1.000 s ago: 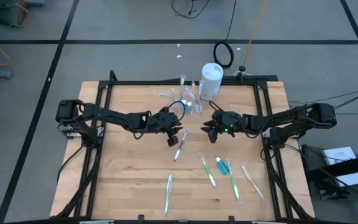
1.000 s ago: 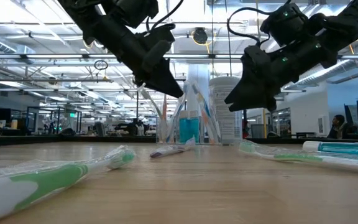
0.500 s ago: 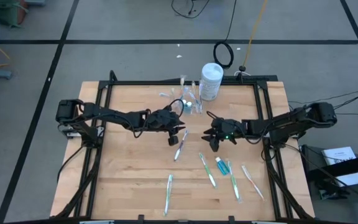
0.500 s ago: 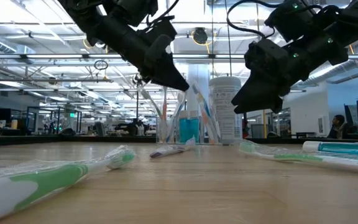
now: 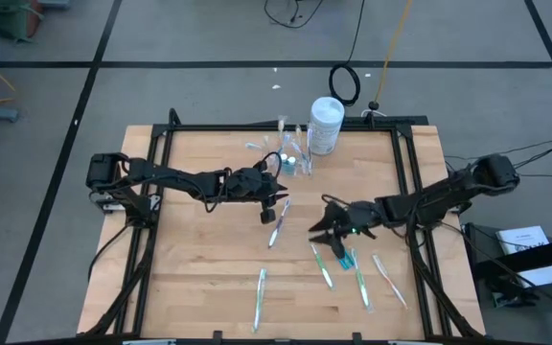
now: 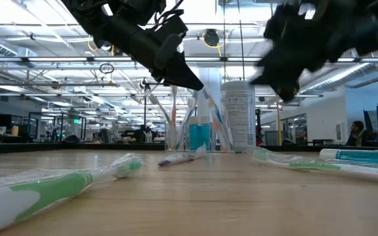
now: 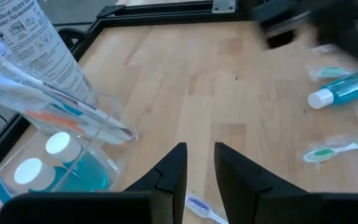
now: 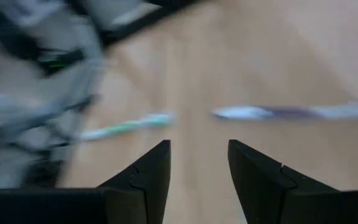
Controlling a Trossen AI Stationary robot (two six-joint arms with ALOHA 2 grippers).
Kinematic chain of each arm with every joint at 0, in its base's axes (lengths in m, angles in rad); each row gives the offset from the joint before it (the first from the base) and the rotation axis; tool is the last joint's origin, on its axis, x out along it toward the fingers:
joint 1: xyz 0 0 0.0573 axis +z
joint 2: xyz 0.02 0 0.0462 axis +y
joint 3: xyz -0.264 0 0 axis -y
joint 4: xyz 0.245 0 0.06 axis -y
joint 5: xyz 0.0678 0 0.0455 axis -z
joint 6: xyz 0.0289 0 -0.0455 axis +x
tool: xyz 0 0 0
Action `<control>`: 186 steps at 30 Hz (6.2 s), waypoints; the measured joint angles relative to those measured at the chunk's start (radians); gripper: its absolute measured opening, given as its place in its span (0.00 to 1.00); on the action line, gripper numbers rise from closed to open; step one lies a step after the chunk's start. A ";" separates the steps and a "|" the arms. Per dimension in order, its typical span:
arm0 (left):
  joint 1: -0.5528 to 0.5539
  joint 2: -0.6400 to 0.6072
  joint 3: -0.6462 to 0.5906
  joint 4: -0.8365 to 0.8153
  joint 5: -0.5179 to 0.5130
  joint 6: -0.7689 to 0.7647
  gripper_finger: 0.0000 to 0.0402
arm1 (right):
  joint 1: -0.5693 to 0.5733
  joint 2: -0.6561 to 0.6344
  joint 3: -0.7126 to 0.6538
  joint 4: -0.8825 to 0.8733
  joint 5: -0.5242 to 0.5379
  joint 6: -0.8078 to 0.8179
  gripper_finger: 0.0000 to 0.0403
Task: Pick & Place toothbrushing station
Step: Put the blue mouthwash into the transparent organizer
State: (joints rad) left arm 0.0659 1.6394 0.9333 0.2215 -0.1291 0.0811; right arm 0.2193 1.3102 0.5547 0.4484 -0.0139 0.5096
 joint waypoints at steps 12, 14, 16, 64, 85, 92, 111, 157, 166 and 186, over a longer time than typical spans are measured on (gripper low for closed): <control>0.000 0.000 0.000 -0.009 0.000 0.117 0.22 | 0.160 0.000 0.288 -0.423 0.145 0.065 0.35; 0.000 0.000 0.000 -0.008 0.000 0.127 0.22 | 0.165 0.000 0.327 -0.555 0.161 0.116 0.33; 0.000 0.000 0.000 -0.009 0.000 0.127 0.22 | 0.164 0.000 0.332 -0.670 0.185 0.161 0.31; 0.048 0.000 0.000 0.012 -0.002 0.095 0.22 | 0.108 0.117 -0.031 -0.438 0.054 0.551 0.41; 0.048 0.000 0.000 -0.077 -0.002 0.041 0.22 | 0.122 0.185 -0.033 -0.407 0.042 0.420 0.23; 0.048 0.000 0.000 -0.086 -0.002 0.042 0.22 | 0.098 0.184 -0.022 -0.307 0.032 0.337 0.24; 0.045 -0.223 0.001 -0.320 -0.182 0.047 0.22 | -0.082 0.093 -0.004 -0.050 0.123 -0.061 0.23; 0.152 -0.136 0.000 -0.215 0.251 -0.142 0.22 | -0.284 0.311 0.190 0.596 0.301 -0.733 0.23; 0.227 -0.148 0.016 -0.199 0.262 -0.002 0.22 | -0.306 0.311 0.189 0.599 0.301 -0.753 0.23; 0.259 -0.147 0.019 -0.191 0.406 0.035 0.48 | -0.310 0.311 0.189 0.572 0.304 -0.758 0.23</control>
State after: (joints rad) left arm 0.3247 1.4922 0.9520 0.0302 0.2771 0.1165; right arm -0.0910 1.6211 0.7441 1.0203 0.2898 -0.2481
